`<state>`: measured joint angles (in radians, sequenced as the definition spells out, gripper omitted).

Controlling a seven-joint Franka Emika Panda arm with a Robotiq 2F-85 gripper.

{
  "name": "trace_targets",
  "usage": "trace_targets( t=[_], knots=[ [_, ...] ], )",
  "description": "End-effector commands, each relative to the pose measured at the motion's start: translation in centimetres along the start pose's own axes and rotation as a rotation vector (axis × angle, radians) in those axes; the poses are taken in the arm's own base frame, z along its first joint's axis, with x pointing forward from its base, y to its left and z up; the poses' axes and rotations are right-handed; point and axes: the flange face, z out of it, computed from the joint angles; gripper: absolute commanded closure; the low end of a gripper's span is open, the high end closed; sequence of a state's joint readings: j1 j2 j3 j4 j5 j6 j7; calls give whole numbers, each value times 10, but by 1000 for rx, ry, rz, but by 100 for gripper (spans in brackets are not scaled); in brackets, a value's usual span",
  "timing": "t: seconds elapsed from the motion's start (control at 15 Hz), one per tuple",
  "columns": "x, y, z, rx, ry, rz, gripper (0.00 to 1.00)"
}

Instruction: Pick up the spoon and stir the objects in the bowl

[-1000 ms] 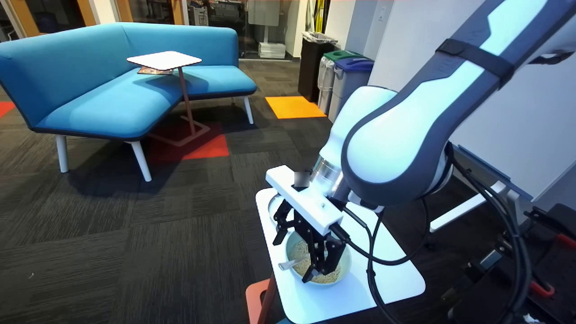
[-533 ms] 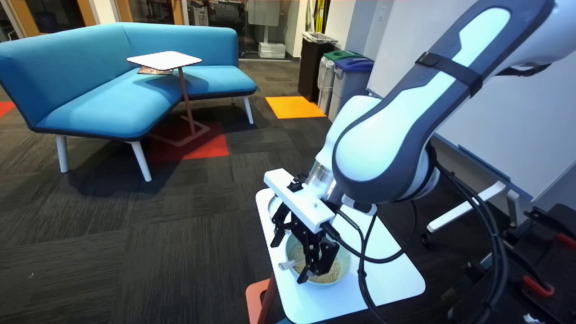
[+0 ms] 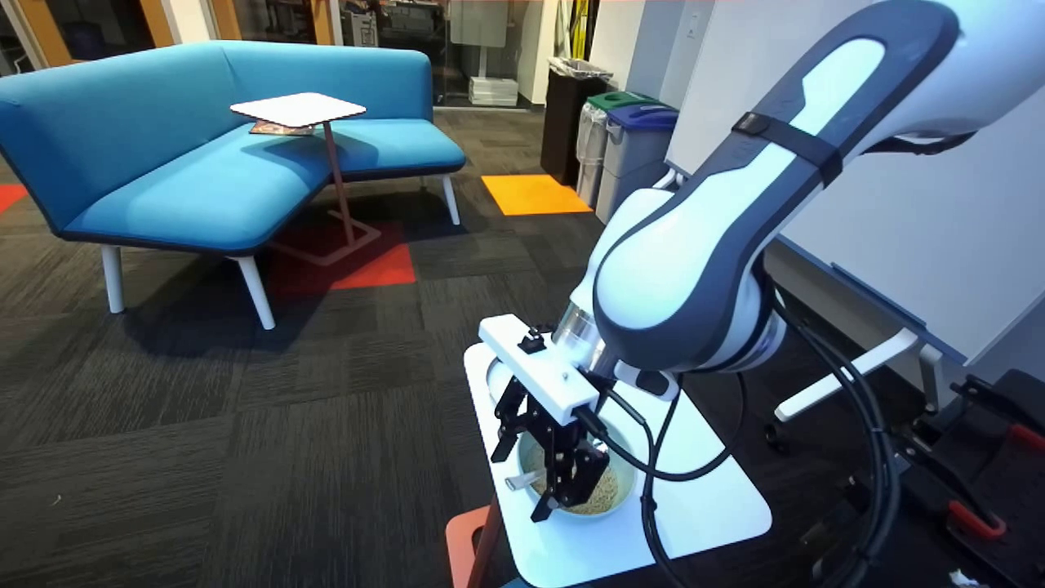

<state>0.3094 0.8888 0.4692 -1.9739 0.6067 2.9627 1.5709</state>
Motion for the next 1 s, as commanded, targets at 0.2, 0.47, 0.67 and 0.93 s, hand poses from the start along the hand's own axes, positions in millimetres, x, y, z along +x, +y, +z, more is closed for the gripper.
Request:
trace_targets(
  t=[0.2,0.47,0.67,0.93],
  knots=[
    [0,-5,2,12,-35,19,64],
    [-1,-2,0,20,-37,20,95],
    [-4,1,-5,33,-41,21,95],
    [-12,8,-18,65,-69,-5,95]
  ],
)
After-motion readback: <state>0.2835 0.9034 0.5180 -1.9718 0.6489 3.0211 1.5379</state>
